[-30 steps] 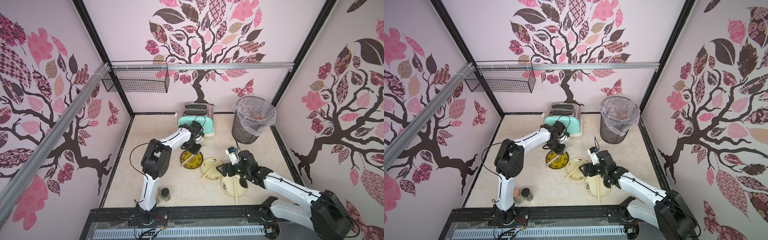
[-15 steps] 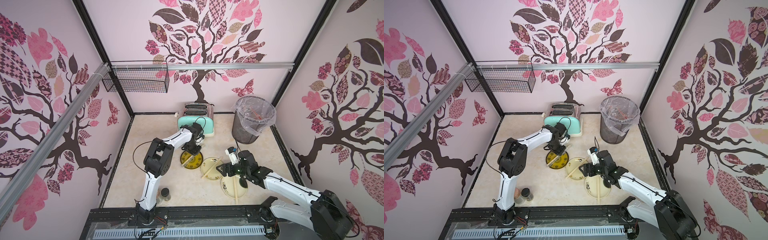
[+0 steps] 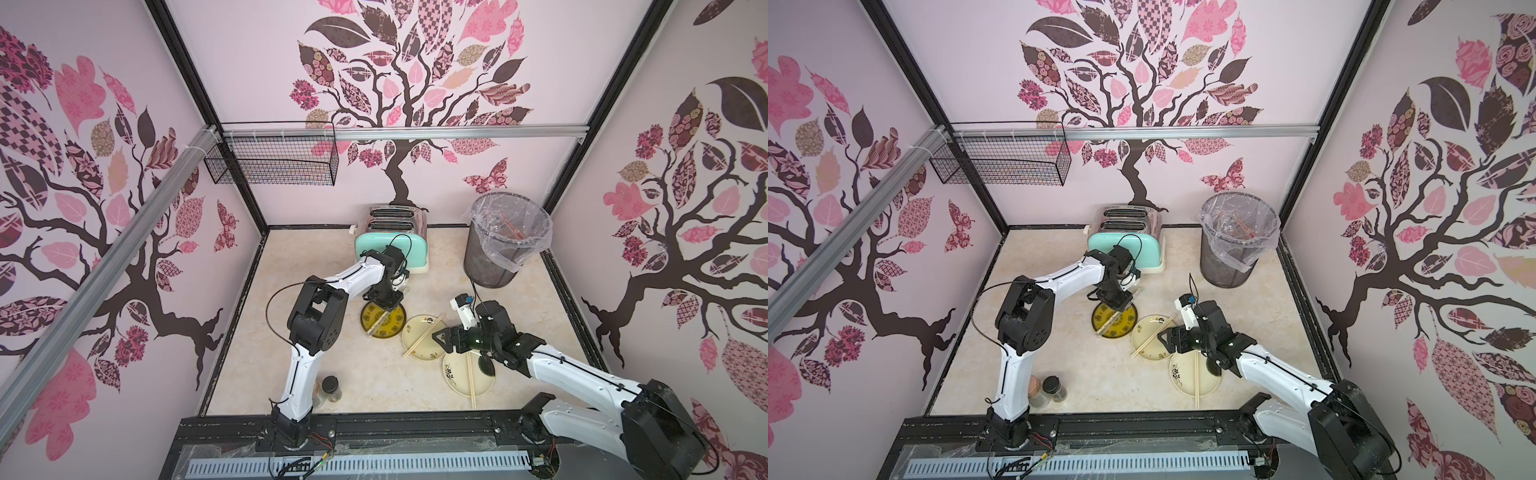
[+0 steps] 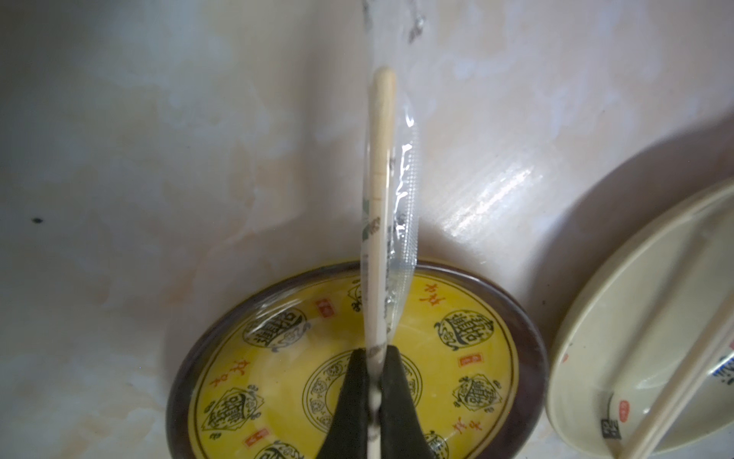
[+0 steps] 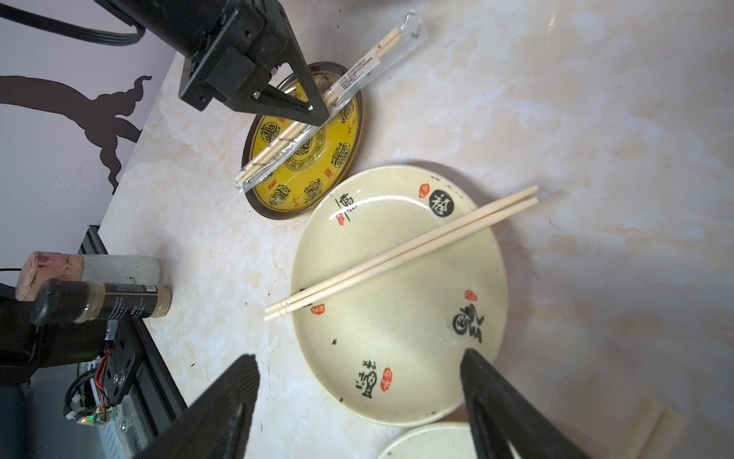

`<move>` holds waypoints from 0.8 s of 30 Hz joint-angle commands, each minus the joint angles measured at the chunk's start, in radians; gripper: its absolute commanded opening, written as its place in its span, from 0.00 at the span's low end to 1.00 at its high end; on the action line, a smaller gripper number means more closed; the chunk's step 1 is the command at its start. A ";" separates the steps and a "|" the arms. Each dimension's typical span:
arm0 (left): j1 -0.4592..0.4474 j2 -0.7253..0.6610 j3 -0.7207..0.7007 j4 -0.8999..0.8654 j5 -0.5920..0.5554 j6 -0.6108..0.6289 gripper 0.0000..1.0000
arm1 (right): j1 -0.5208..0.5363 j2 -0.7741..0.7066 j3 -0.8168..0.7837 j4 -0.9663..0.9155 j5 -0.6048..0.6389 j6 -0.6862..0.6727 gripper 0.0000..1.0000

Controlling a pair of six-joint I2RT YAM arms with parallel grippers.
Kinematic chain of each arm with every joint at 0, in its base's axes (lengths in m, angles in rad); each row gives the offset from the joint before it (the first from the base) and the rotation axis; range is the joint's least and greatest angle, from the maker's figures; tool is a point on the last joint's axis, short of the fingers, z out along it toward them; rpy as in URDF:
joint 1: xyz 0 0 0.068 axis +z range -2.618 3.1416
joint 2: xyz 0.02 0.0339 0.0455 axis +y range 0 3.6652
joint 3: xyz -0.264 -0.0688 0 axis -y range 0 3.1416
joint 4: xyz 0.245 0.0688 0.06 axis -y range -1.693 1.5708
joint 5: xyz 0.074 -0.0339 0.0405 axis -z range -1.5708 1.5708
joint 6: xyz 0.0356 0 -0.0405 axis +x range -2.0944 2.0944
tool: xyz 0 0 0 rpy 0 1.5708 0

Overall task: Remove the packaging of disposable chopsticks
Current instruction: Pick up the disposable chopsticks from the plate.

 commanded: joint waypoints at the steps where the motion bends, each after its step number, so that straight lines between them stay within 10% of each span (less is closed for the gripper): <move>1: -0.002 0.009 0.011 -0.002 0.015 0.001 0.00 | 0.007 -0.013 0.005 0.013 -0.019 -0.010 0.82; 24: 0.001 -0.495 -0.217 0.324 0.197 -0.168 0.00 | 0.007 -0.157 0.033 0.098 -0.109 0.030 0.83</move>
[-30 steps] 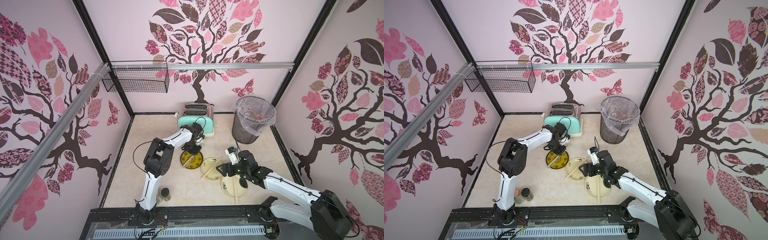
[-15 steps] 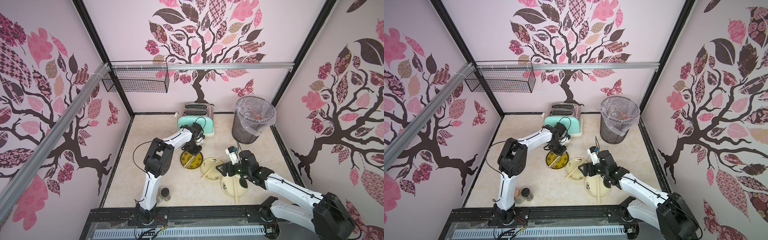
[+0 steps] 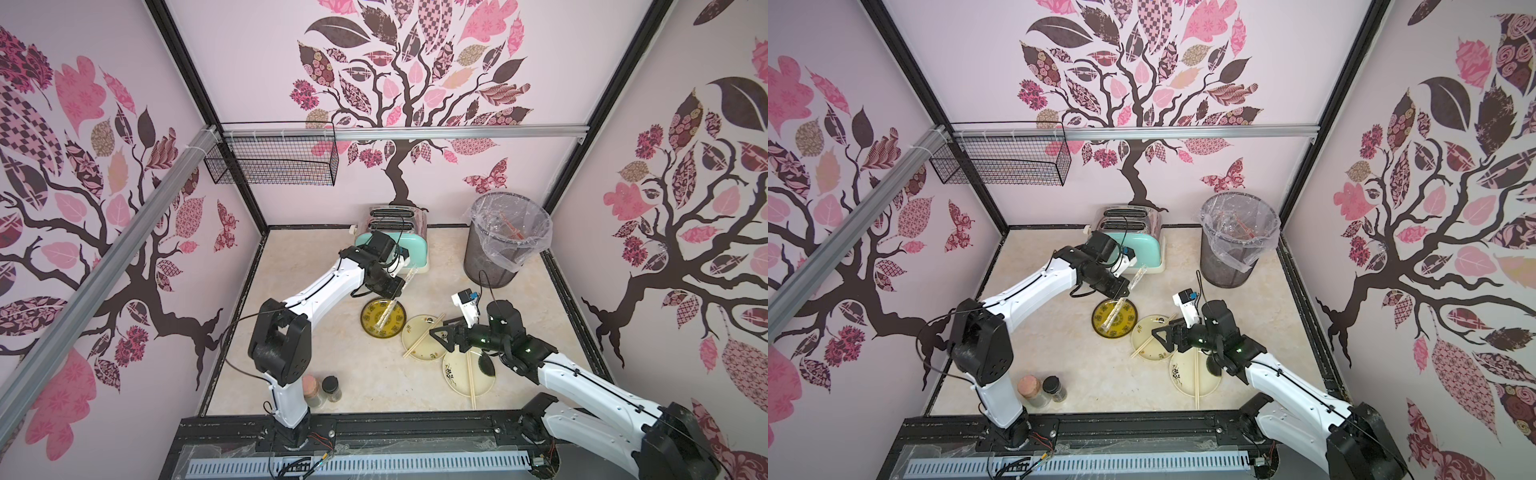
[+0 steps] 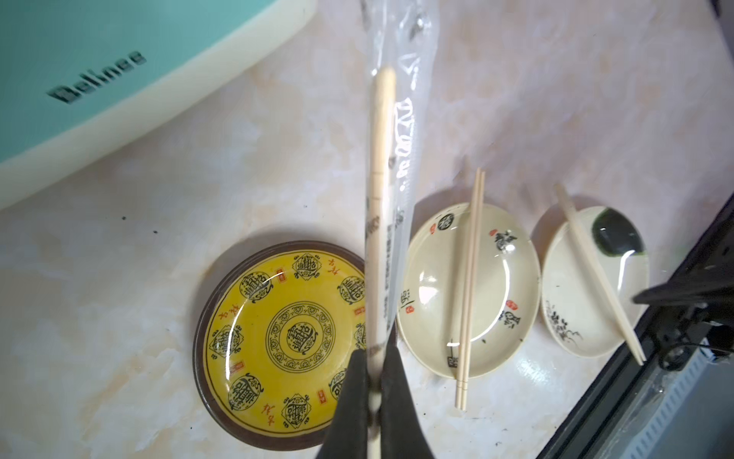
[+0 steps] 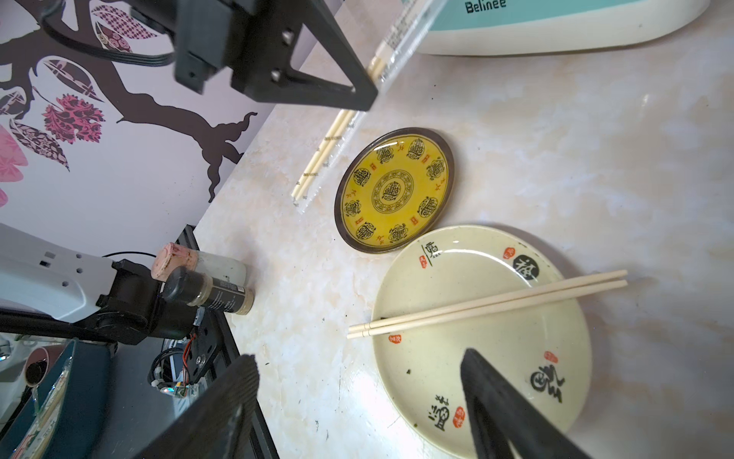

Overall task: Remove the packaging of disposable chopsticks
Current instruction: Pick up the disposable chopsticks from the plate.

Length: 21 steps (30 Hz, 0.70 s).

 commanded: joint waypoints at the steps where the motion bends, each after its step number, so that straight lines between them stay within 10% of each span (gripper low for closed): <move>1: 0.001 -0.126 -0.069 0.195 0.034 -0.103 0.00 | 0.006 -0.017 0.053 0.019 0.025 0.031 0.84; 11: -0.013 -0.326 -0.249 0.619 0.255 -0.424 0.00 | -0.002 0.145 0.216 0.229 -0.111 0.124 0.84; 21: -0.089 -0.359 -0.284 0.689 0.293 -0.439 0.00 | -0.040 0.293 0.242 0.521 -0.282 0.334 0.54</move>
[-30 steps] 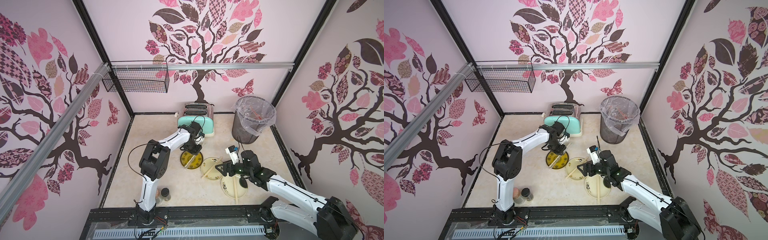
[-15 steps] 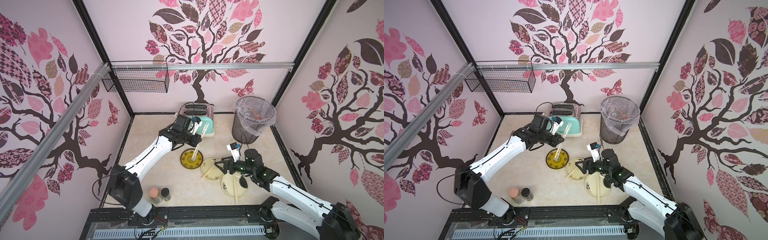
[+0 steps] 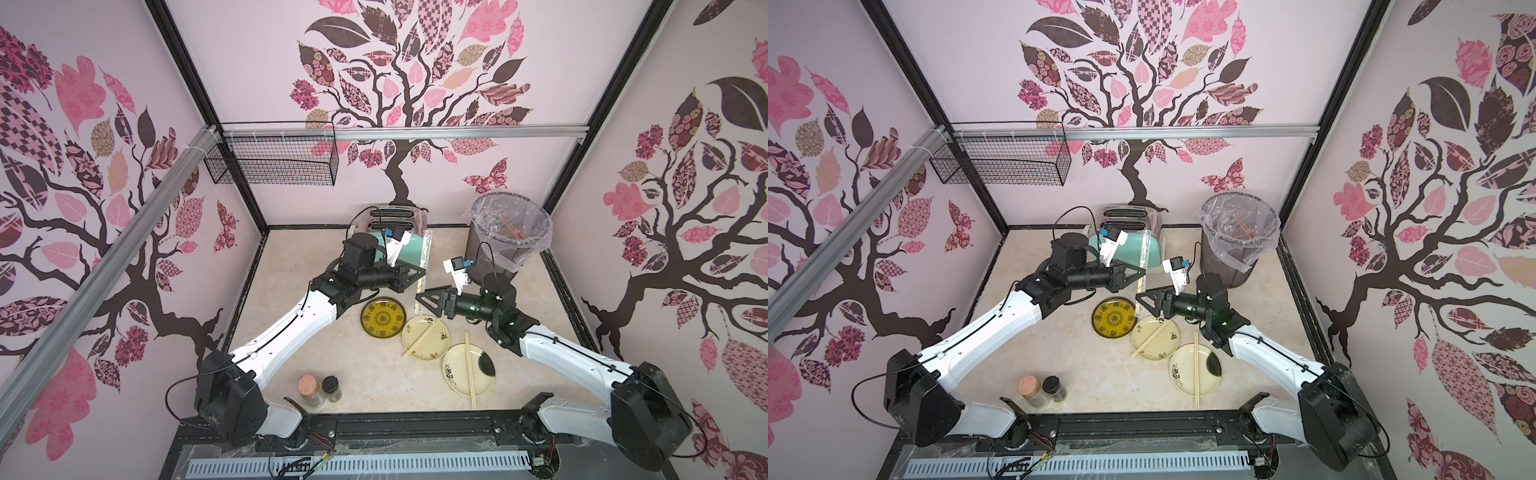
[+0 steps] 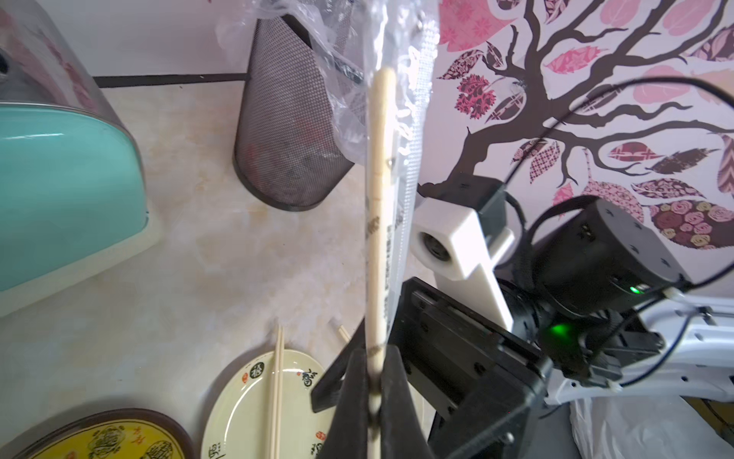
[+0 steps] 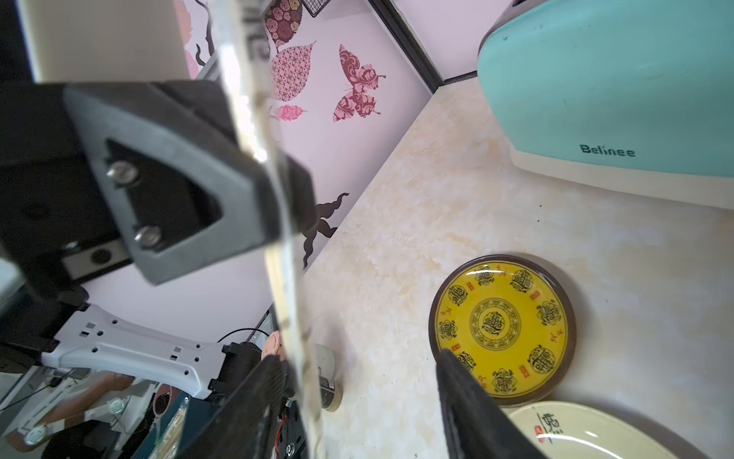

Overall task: Remove the packaging of disposable chopsticks
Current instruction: Pick up the disposable chopsticks from the plate.

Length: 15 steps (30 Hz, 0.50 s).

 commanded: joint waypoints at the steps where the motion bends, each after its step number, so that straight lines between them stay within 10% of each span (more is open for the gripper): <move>1: -0.009 -0.031 -0.008 0.067 0.031 -0.014 0.00 | -0.005 0.015 0.032 0.124 -0.075 0.086 0.48; 9: -0.009 -0.040 -0.011 0.079 0.001 -0.011 0.00 | -0.005 -0.014 -0.004 0.121 -0.049 0.083 0.03; 15: 0.004 -0.027 0.021 0.043 -0.036 -0.023 0.15 | -0.004 -0.026 -0.018 0.108 -0.043 0.064 0.00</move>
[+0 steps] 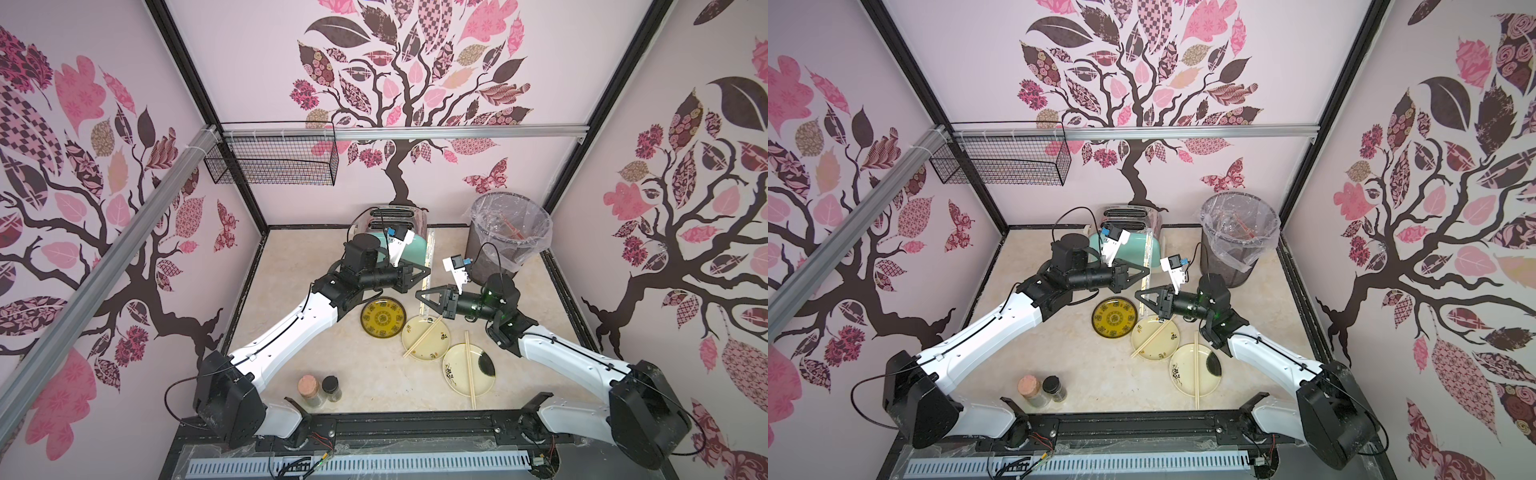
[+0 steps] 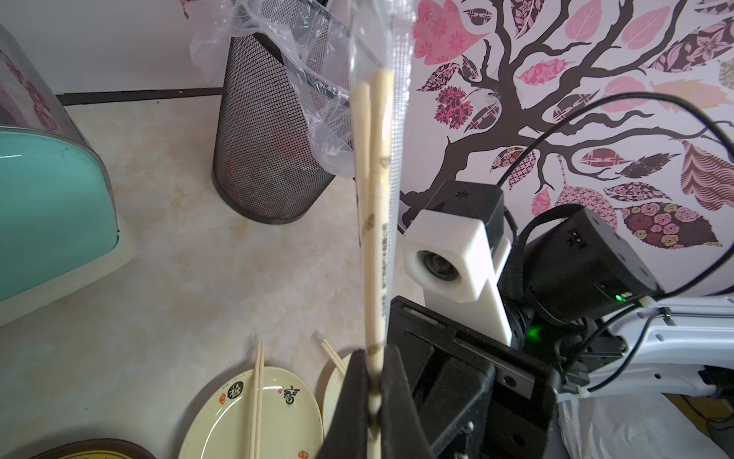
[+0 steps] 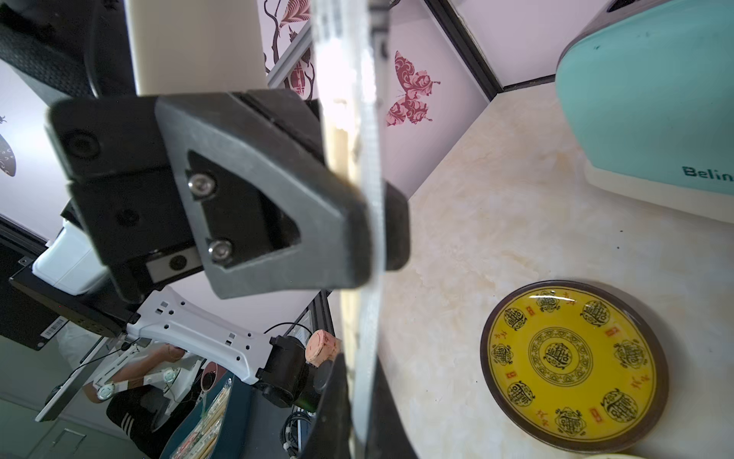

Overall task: Remove the packaging of disposable chopsticks
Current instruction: Pick up the disposable chopsticks from the plate, then remove the packet bag from the disposable chopsticks.

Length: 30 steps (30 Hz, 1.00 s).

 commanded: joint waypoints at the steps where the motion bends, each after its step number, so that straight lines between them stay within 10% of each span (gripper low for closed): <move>1: 0.027 -0.010 0.051 -0.018 -0.022 0.011 0.19 | -0.011 -0.016 -0.008 -0.011 0.022 0.003 0.00; 11: 0.086 0.129 0.312 -0.118 0.151 0.010 0.51 | -0.008 -0.037 -0.026 0.039 0.008 -0.011 0.00; 30: 0.087 0.191 0.401 -0.133 0.280 -0.015 0.41 | 0.004 -0.052 0.037 0.038 -0.015 -0.146 0.00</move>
